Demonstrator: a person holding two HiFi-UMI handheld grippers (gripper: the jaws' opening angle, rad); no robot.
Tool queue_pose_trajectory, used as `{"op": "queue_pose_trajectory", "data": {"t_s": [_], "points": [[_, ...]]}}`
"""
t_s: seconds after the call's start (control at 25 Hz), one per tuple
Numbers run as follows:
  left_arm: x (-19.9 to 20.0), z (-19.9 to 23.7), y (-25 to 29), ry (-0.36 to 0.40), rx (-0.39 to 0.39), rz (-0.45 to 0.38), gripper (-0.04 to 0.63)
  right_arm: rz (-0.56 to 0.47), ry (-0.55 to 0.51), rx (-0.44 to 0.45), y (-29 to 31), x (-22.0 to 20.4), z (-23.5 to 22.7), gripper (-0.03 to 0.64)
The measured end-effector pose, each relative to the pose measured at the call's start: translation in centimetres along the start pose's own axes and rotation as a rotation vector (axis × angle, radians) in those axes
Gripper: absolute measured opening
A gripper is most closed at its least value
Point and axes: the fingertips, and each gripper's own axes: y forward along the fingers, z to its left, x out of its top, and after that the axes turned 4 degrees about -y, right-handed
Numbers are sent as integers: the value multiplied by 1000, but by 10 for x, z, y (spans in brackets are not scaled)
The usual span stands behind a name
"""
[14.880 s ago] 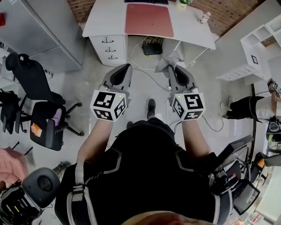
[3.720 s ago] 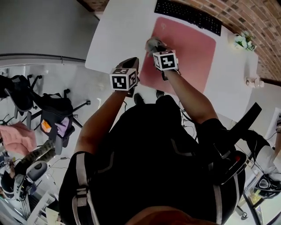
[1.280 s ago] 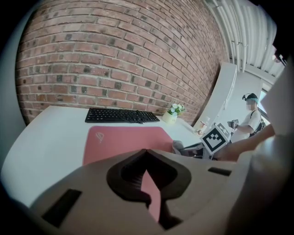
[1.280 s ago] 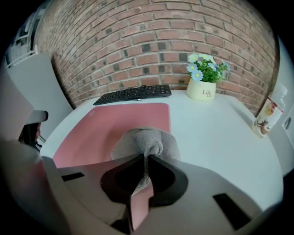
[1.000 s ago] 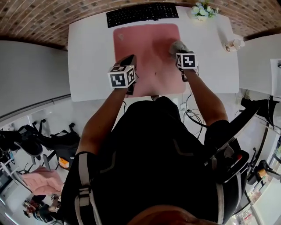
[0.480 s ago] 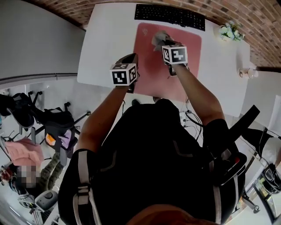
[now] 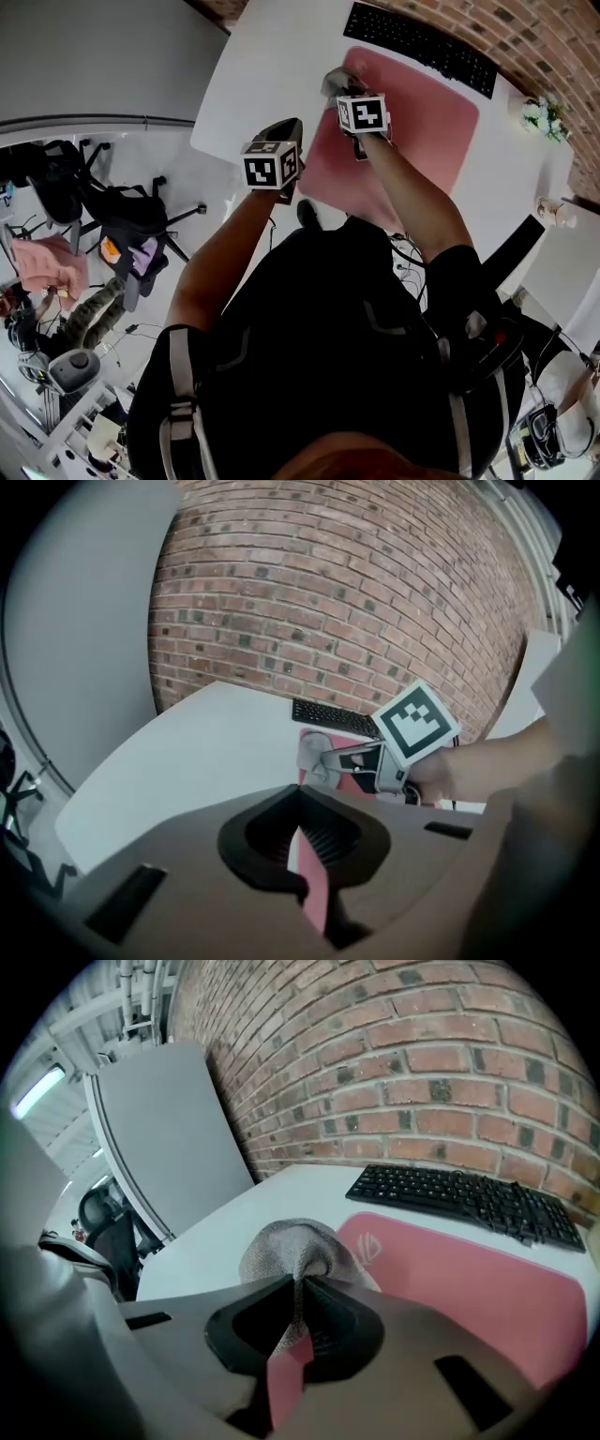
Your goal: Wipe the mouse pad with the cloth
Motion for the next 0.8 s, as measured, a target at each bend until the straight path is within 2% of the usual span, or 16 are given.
{"op": "queue_pose_trajectory", "data": {"t_s": [0.32,0.8], "points": [[3,-10,6,12,-26,4,0,44,32,-30,18,-13,-22,34],[0,-43,26,84,-100,35,0,36,117,-97,-12,-41,-67,34]]}}
